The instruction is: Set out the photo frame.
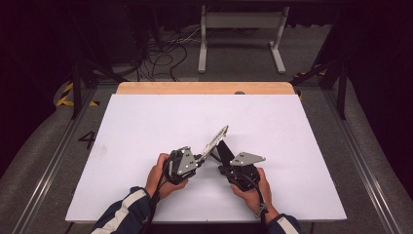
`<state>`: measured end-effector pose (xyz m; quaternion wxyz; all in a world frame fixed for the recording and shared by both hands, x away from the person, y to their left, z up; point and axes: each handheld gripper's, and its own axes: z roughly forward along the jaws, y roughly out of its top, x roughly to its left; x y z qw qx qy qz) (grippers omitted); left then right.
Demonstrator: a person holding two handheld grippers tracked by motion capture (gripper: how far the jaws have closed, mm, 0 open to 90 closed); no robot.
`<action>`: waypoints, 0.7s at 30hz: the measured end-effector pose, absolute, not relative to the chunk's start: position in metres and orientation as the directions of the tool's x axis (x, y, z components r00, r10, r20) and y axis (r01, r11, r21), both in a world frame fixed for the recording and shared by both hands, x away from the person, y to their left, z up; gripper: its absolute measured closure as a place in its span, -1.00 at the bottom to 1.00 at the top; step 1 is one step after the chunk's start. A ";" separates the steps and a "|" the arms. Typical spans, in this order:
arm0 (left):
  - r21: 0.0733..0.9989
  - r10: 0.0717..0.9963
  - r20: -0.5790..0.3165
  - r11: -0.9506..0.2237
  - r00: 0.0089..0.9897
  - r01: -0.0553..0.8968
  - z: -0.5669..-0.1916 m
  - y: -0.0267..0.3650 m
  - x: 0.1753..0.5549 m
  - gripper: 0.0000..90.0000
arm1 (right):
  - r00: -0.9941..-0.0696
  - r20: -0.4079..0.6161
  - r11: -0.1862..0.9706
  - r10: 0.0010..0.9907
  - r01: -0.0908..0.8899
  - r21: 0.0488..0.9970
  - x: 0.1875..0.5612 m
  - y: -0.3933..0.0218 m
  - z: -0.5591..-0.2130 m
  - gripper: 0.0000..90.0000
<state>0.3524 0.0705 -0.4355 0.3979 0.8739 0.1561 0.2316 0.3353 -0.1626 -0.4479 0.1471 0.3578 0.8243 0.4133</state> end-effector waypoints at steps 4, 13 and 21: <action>0.774 0.451 0.268 -0.627 0.851 0.089 -0.436 0.070 0.349 0.72 | -0.702 0.046 0.410 0.710 0.467 0.784 0.335 -0.164 -0.447 1.00; 0.783 0.447 0.257 -0.616 0.857 0.087 -0.436 0.067 0.347 0.70 | -0.708 0.029 0.431 0.706 0.462 0.775 0.335 -0.167 -0.447 1.00; 0.793 0.441 0.240 -0.603 0.865 0.088 -0.438 0.066 0.348 0.69 | -0.713 0.031 0.433 0.701 0.460 0.775 0.341 -0.172 -0.448 1.00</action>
